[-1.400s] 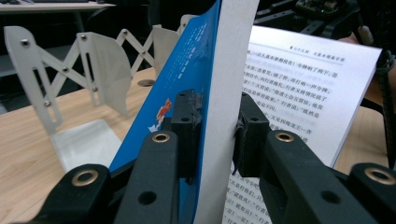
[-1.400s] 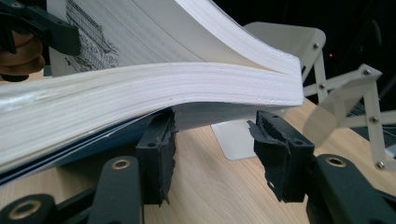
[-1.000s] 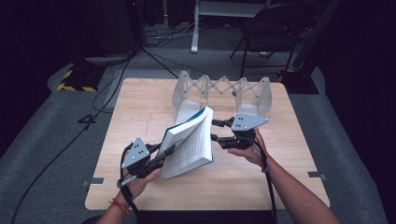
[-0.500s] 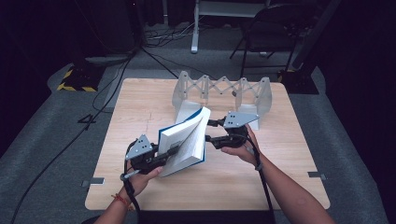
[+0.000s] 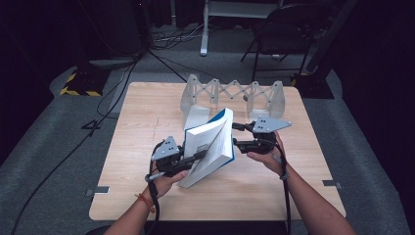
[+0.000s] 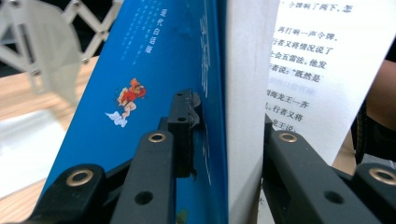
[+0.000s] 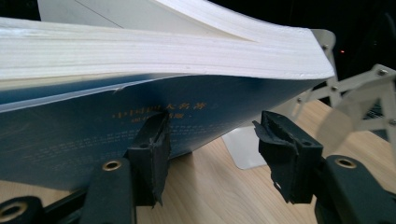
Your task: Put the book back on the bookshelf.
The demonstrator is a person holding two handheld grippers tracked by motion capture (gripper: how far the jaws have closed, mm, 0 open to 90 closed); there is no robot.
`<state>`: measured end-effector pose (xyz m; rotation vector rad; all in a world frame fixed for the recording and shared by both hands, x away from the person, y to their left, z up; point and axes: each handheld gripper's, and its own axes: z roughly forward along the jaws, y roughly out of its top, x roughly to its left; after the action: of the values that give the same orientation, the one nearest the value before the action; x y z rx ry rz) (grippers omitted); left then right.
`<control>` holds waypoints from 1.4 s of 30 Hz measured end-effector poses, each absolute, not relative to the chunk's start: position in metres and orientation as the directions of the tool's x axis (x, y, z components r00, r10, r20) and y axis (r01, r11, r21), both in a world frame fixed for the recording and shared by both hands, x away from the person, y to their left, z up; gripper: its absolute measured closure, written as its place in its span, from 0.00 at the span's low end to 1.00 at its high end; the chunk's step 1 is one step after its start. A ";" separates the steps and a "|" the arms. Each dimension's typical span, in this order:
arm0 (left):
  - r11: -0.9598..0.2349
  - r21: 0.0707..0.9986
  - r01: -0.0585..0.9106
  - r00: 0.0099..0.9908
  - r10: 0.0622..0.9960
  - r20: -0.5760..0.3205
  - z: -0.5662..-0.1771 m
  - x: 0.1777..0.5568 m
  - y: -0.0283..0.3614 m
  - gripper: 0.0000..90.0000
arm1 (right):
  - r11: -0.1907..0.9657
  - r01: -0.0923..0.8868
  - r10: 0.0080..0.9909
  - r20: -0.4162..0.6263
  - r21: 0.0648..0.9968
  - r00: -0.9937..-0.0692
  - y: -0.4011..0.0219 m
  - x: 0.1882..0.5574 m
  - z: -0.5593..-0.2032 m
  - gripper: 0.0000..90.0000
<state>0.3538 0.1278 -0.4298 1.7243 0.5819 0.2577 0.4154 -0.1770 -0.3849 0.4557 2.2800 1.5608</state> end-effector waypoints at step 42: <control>-0.302 0.930 0.208 0.844 0.536 -0.014 -0.424 0.339 0.160 0.48 | 0.446 -0.057 0.336 -0.226 0.893 -0.914 -0.137 0.377 -0.363 0.55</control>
<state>0.3390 0.1604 -0.4244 1.8824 0.5572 0.3601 0.3770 -0.1372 -0.3625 0.2369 2.3313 1.4608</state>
